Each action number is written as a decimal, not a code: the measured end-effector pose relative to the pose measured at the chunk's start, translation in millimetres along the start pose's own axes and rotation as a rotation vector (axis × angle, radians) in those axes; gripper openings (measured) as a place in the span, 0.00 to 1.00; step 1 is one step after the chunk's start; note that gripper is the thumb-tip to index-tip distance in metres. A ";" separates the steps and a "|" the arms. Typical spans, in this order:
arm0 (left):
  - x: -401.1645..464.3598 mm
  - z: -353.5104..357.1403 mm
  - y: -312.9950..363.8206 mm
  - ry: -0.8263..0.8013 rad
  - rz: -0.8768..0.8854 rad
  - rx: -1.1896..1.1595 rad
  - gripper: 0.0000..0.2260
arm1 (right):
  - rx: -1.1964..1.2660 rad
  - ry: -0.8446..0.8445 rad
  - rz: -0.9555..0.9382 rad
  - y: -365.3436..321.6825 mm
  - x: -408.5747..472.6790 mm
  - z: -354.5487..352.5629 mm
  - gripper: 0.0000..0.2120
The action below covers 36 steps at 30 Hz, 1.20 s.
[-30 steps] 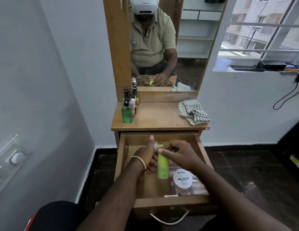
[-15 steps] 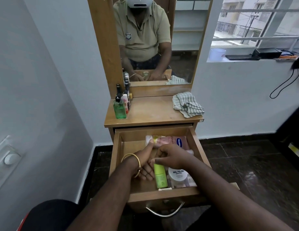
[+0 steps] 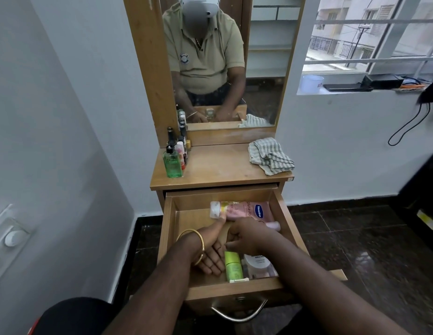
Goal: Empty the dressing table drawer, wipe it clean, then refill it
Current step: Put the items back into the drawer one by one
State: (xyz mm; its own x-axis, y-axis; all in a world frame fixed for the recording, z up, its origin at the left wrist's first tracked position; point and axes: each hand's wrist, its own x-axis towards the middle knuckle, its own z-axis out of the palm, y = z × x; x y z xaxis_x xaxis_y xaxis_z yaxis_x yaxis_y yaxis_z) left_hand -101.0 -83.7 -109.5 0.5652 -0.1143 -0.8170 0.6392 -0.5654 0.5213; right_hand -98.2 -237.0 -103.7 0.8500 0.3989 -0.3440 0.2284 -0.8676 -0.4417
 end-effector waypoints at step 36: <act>-31.9 -114.7 -30.8 0.056 0.582 -0.706 0.42 | -0.127 0.806 -0.357 -125.8 76.6 -64.7 0.17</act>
State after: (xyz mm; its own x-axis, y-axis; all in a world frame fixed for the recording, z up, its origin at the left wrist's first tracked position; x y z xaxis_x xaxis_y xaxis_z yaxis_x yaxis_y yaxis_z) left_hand -78.9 31.1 -71.3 0.9107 -0.1743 -0.3746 0.4054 0.2016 0.8916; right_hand -31.1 -116.5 -20.8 0.7827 0.3631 0.5055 0.5539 -0.7768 -0.2996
